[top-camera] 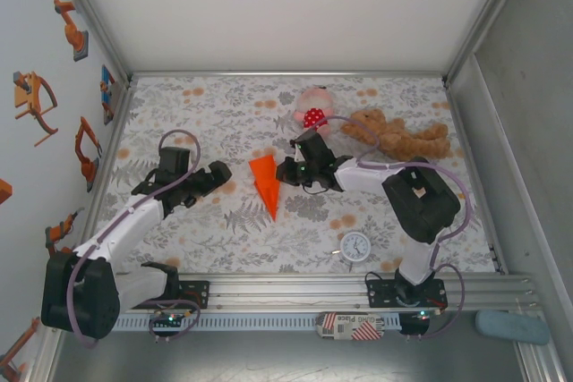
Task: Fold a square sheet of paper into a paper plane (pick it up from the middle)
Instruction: Turn over the paper plane at the center of the table.
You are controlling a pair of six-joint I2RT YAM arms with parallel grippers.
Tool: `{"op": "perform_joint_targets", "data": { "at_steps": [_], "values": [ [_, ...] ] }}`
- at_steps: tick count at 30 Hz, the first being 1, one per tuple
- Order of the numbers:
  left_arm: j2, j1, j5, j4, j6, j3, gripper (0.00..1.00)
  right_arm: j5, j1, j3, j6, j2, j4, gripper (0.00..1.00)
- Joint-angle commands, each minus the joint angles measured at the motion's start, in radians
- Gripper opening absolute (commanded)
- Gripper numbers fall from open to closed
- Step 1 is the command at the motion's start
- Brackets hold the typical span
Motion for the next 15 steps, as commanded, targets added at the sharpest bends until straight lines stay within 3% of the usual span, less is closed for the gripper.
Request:
{"op": "perform_joint_targets", "data": {
  "at_steps": [1,8,15],
  "values": [
    [0.018,-0.03,0.083,0.069,-0.034,-0.009,1.0,-0.085,-0.021,-0.045,0.031,0.016,0.194,0.0],
    [0.115,-0.136,0.081,0.135,-0.09,0.007,0.94,-0.09,-0.053,-0.123,0.047,0.026,0.259,0.0],
    [0.261,-0.196,0.113,0.222,-0.11,0.043,0.77,-0.086,-0.078,-0.165,0.045,0.05,0.267,0.0]
  ]
}}
